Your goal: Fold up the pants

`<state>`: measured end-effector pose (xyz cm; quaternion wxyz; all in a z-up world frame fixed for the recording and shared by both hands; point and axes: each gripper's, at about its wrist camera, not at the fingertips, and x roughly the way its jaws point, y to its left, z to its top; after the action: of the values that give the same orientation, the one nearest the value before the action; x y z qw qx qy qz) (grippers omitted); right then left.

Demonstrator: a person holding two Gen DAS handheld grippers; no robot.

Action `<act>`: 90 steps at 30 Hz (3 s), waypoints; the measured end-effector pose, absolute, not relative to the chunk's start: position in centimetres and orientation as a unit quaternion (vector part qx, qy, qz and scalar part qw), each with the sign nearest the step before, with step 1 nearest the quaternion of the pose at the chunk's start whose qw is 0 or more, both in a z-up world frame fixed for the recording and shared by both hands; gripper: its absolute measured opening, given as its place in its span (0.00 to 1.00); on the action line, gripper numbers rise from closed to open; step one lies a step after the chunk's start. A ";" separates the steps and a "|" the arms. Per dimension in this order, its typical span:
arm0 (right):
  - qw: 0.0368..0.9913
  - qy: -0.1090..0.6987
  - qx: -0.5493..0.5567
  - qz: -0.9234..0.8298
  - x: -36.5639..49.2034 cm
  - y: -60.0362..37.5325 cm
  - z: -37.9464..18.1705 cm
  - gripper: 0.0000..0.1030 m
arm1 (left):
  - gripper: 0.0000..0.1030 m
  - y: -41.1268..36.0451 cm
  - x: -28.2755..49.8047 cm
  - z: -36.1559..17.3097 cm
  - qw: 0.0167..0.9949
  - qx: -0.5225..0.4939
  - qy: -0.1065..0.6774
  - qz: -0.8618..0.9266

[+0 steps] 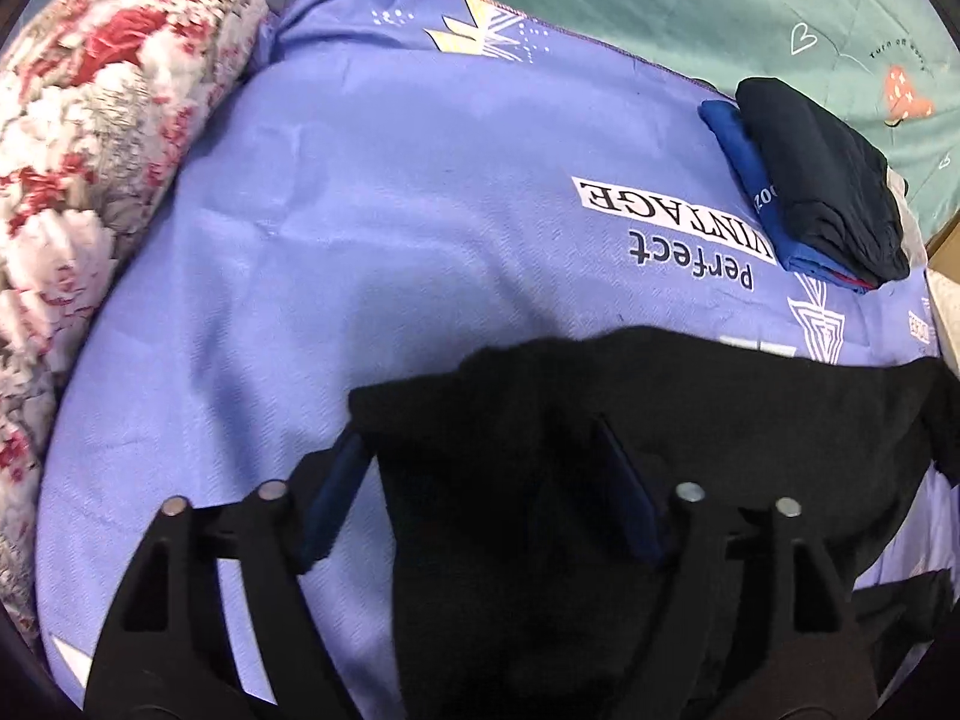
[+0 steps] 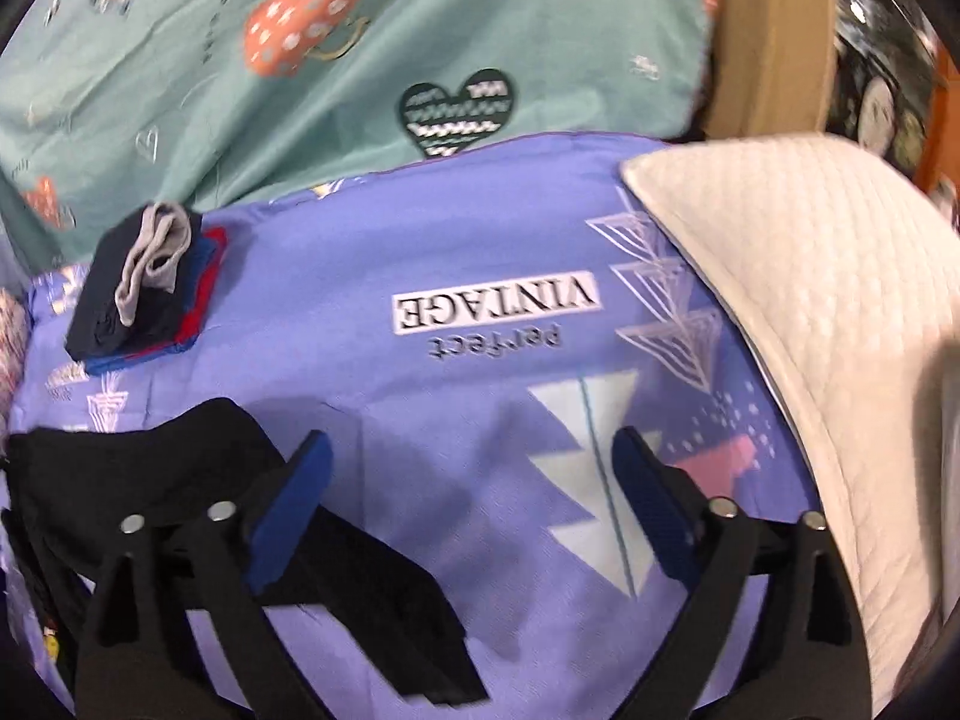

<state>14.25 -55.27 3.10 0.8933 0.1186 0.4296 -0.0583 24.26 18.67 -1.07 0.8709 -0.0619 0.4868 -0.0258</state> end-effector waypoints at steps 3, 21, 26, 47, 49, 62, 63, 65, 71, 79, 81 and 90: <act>0.887 0.425 0.181 -0.008 11.2 -57.1 2.0 0.96 | 0.80 17.5 25.2 -2.3 0.857 -0.067 0.507 -0.052; 0.912 0.379 0.150 0.039 9.5 -52.6 3.2 0.07 | 0.18 16.1 21.0 1.8 0.891 -0.049 0.440 -0.096; 0.924 0.343 0.163 0.037 9.9 -53.9 6.9 0.07 | 0.18 16.4 21.3 4.3 0.906 -0.077 0.409 -0.078; 0.833 0.468 0.169 -0.242 19.8 -61.2 -0.1 0.80 | 0.77 20.5 26.8 3.4 0.876 -0.078 0.474 0.046; 0.847 0.463 0.167 -0.201 17.5 -59.6 0.8 0.82 | 0.77 20.6 23.5 4.8 0.880 -0.076 0.468 0.024; 0.879 0.434 0.196 -0.023 -1.5 -46.8 2.3 0.85 | 0.89 7.7 12.3 0.6 0.863 -0.011 0.505 0.010; 0.880 0.432 0.196 -0.023 -2.3 -46.7 2.2 0.85 | 0.89 8.1 13.1 -0.6 0.852 -0.029 0.522 0.024; 0.885 0.427 0.183 -0.029 -4.5 -46.2 2.2 0.85 | 0.57 9.2 14.0 -2.6 0.830 -0.064 0.553 0.034; 0.893 0.419 0.141 -0.082 -10.9 -49.1 2.2 0.85 | 0.17 12.7 9.8 -2.4 0.825 -0.104 0.556 0.011; 0.877 0.412 0.186 -0.161 -16.8 -56.8 1.0 0.85 | 0.33 16.3 4.9 -4.6 0.812 -0.159 0.561 0.001; 0.869 0.415 0.210 -0.166 -17.2 -58.0 0.4 0.85 | 0.57 15.7 5.5 -4.7 0.816 -0.162 0.556 -0.008; 0.840 0.465 0.251 -0.123 -17.1 -57.9 -2.4 0.89 | 0.40 13.3 8.0 -5.0 0.835 -0.151 0.529 -0.010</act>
<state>-17.14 -57.90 -2.40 0.8400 0.2508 0.4653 -0.1226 7.99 13.27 -4.98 0.8353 -0.1505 0.5287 -0.0101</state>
